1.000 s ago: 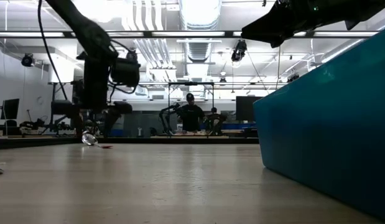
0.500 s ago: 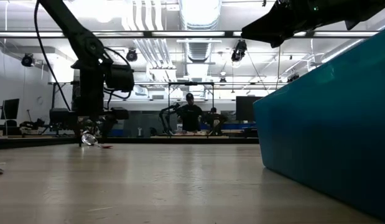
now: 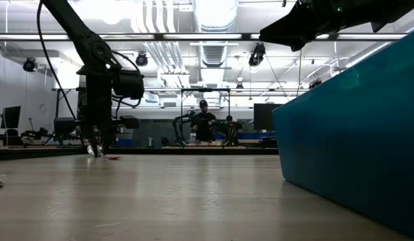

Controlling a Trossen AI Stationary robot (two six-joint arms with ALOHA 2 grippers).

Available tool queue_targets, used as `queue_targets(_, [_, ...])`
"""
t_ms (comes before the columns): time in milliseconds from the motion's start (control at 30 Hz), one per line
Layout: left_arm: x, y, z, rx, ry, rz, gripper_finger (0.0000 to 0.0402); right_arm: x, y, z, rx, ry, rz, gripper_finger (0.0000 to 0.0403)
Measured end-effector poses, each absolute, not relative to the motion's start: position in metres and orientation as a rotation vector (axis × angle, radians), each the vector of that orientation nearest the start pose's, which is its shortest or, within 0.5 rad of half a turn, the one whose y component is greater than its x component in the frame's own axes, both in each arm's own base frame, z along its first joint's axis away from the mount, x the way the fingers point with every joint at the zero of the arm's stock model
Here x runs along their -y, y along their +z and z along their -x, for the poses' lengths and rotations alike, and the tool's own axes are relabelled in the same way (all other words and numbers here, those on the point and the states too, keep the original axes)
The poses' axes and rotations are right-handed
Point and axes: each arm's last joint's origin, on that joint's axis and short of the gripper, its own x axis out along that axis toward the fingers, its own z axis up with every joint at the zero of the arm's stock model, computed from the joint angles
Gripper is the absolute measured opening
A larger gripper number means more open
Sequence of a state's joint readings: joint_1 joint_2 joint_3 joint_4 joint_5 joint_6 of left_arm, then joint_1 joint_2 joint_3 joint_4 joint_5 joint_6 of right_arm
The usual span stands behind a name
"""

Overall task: Pick & Place Food Item
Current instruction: Put the orange spoon into the black bin

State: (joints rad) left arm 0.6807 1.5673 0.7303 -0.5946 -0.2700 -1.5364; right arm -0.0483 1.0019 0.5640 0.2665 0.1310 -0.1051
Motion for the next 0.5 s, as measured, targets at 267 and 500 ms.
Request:
queue_targets(267, [-0.1574,0.1311,-0.1825,-0.570,1.762,1.439,0.0006,0.0144,0.2599,-0.2197,-0.181,-0.170,0.112,0.0139])
queue_targets(500, [-0.1566,0.1310,-0.1834,-0.578,1.748,1.452,0.0007,0.0144,0.2599,-0.2197,-0.181,-0.169,0.112,0.0139])
